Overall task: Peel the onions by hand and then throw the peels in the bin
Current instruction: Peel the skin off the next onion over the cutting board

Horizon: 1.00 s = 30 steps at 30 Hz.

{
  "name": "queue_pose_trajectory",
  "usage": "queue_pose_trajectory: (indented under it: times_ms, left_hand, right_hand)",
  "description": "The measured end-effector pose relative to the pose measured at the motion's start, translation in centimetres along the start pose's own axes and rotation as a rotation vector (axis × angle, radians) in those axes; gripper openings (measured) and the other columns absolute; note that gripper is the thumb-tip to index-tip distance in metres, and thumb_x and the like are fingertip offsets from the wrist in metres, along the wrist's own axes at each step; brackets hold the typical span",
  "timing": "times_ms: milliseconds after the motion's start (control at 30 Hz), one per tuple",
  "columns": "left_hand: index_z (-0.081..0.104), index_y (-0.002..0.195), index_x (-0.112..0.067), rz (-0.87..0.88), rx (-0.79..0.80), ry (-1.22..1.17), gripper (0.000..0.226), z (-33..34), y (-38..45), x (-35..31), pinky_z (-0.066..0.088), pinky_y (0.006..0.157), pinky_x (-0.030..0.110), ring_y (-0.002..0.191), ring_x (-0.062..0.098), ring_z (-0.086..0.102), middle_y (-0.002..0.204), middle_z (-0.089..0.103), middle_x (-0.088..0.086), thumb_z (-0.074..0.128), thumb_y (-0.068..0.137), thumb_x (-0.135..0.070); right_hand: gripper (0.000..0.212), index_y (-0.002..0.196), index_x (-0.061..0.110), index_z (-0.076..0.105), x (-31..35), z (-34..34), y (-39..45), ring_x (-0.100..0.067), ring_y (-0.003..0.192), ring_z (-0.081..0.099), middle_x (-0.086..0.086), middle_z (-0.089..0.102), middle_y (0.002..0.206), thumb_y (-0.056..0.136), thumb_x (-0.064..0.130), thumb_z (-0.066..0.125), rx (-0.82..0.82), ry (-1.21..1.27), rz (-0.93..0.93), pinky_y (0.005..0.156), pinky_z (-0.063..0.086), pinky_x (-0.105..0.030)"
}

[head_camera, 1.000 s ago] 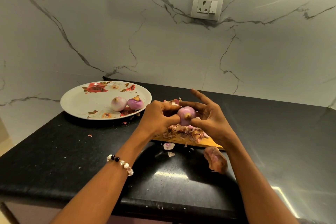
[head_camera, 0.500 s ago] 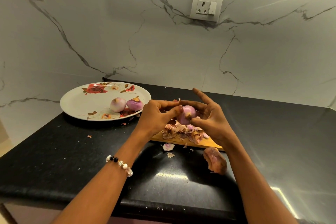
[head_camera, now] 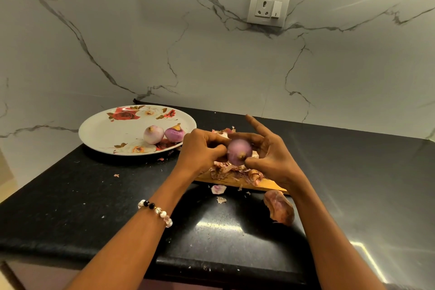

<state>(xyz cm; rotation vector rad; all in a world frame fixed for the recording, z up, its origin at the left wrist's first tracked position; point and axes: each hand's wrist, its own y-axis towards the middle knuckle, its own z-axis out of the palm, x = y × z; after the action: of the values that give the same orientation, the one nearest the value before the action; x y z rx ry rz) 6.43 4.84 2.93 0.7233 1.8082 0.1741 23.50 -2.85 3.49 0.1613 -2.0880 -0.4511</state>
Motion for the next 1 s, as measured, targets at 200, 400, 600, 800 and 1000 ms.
queue_pose_trajectory:
  times_ms: [200, 400, 600, 800, 1000]
  left_hand:
    - [0.072, 0.107, -0.013, -0.041, 0.116, -0.131, 0.025, 0.17, -0.01, -0.12, 0.059, 0.078, 0.031, 0.085, 0.012, 0.071, 0.095, 0.074, 0.002, 0.072, 0.084, -0.021]
    - [0.074, 0.103, -0.017, -0.046, 0.115, -0.046, 0.023, 0.11, -0.07, 0.16, 0.059, 0.078, 0.040, 0.081, 0.011, 0.070, 0.087, 0.075, -0.002, 0.075, 0.079, -0.020]
    - [0.075, 0.101, -0.016, -0.053, 0.078, -0.013, 0.020, 0.07, -0.06, 0.08, 0.059, 0.077, 0.037, 0.079, 0.011, 0.070, 0.086, 0.075, 0.000, 0.073, 0.080, -0.015]
    - [0.074, 0.101, -0.012, -0.063, 0.025, -0.044, 0.021, 0.05, 0.07, 0.13, 0.059, 0.076, 0.029, 0.082, 0.012, 0.070, 0.093, 0.074, 0.005, 0.069, 0.083, -0.004]
    - [0.072, 0.099, -0.011, -0.166, -0.046, -0.197, 0.018, 0.09, 0.33, 0.20, 0.060, 0.073, 0.036, 0.075, 0.015, 0.072, 0.092, 0.073, 0.008, 0.062, 0.087, -0.001]
  right_hand:
    - [0.101, 0.155, 0.012, 0.016, 0.06, -0.10, 0.03, -0.019, 0.122, 0.059, -0.009, 0.062, 0.132, 0.068, -0.001, 0.066, -0.008, -0.005, 0.009, 0.103, 0.048, -0.047]
    - [0.105, 0.155, 0.014, 0.012, -0.33, -0.03, 0.15, -0.019, 0.125, 0.057, -0.009, 0.063, 0.130, 0.068, -0.001, 0.069, 0.031, -0.039, 0.020, 0.107, 0.044, -0.049]
    - [0.105, 0.155, 0.012, 0.012, -0.33, -0.07, 0.11, -0.018, 0.124, 0.058, -0.009, 0.063, 0.129, 0.067, -0.002, 0.068, 0.030, -0.009, 0.012, 0.106, 0.045, -0.047]
    - [0.102, 0.155, 0.013, 0.013, -0.23, -0.18, 0.06, -0.021, 0.121, 0.060, -0.012, 0.062, 0.130, 0.069, -0.007, 0.065, 0.011, 0.073, 0.001, 0.100, 0.051, -0.041]
    - [0.098, 0.154, 0.011, 0.015, -0.64, -0.48, 0.18, -0.022, 0.115, 0.064, -0.008, 0.064, 0.126, 0.077, -0.026, 0.060, -0.020, 0.125, -0.017, 0.090, 0.055, -0.031]
